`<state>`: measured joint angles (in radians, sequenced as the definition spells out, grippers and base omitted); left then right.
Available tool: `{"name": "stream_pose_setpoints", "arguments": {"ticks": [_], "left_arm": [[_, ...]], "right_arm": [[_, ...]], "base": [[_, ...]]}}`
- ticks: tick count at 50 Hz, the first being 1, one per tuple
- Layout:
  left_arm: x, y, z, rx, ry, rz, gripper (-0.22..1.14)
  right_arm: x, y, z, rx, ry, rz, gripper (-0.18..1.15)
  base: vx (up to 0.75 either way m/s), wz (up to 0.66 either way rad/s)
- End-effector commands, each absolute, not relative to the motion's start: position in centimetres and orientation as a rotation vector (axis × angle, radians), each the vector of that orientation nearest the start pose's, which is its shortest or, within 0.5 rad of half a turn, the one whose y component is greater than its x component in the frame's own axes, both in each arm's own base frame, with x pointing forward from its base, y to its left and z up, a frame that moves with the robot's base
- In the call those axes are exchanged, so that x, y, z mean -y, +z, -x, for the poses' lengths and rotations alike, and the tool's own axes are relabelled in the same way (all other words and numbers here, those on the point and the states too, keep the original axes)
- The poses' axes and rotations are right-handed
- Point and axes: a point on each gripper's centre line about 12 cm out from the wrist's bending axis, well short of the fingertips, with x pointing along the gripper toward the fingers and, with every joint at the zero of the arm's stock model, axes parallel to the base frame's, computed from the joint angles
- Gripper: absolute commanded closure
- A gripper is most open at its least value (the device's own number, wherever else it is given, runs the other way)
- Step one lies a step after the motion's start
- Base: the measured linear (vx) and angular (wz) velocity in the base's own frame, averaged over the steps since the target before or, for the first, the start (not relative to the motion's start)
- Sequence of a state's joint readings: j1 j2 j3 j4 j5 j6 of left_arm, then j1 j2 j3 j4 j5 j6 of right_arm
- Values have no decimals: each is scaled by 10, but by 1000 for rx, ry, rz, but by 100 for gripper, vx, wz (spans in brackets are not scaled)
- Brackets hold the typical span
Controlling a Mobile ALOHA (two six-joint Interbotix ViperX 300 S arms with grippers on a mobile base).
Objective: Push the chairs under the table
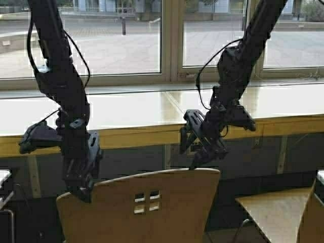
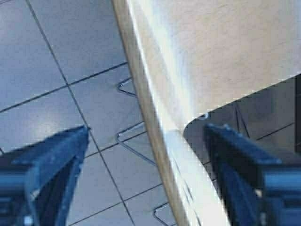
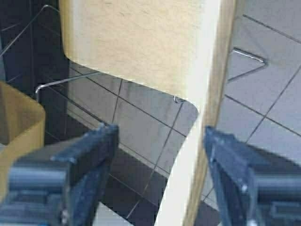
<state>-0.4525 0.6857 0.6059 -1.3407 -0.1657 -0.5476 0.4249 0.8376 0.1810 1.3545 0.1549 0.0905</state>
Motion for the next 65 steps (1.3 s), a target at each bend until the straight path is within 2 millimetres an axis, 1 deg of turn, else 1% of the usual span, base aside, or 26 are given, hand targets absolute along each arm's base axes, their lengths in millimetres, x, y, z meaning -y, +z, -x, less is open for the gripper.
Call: {"name": "stream_pose_setpoints", "arguments": {"ticks": [1, 4, 9, 14, 20, 26, 29, 34, 46, 53, 59, 65], "left_arm": [[143, -76, -337, -961, 867, 1272, -10], [143, -77, -337, -962, 869, 1272, -10], [139, -80, -338, -959, 882, 1273, -10], [132, -82, -339, -952, 901, 1279, -10], [126, -84, -341, -941, 918, 1287, -10], [127, -86, -349, -934, 912, 1299, -10], [128, -90, -353, -933, 911, 1303, -10], [131, -94, -356, -940, 909, 1306, -10], [132, -105, -355, -964, 920, 1301, -10], [134, -107, -357, -968, 916, 1303, -10], [136, -108, -361, -965, 905, 1306, -10], [136, -110, -364, -963, 903, 1307, -10]], "right_arm": [[-223, -82, -427, -1230, -311, -1114, 6], [-222, -77, -428, -1224, -306, -1118, 6], [-215, -65, -424, -1212, -316, -1121, 6], [-206, -49, -424, -1181, -322, -1127, 6], [-197, -25, -423, -1139, -318, -1132, 6], [-193, -4, -423, -1105, -293, -1128, 6], [-194, -1, -424, -1102, -283, -1120, 6], [-194, -6, -423, -1112, -288, -1116, 6], [-193, -39, -412, -1188, -333, -1109, 6], [-193, -56, -405, -1221, -358, -1099, 6], [-196, -65, -410, -1226, -358, -1099, 6], [-203, -73, -419, -1230, -343, -1109, 6]], "base": [[0, -3], [0, -3], [0, -1], [0, 0], [0, 0], [0, 0], [0, 0], [0, 0], [0, 0], [0, 0], [0, 0], [0, 0]]}}
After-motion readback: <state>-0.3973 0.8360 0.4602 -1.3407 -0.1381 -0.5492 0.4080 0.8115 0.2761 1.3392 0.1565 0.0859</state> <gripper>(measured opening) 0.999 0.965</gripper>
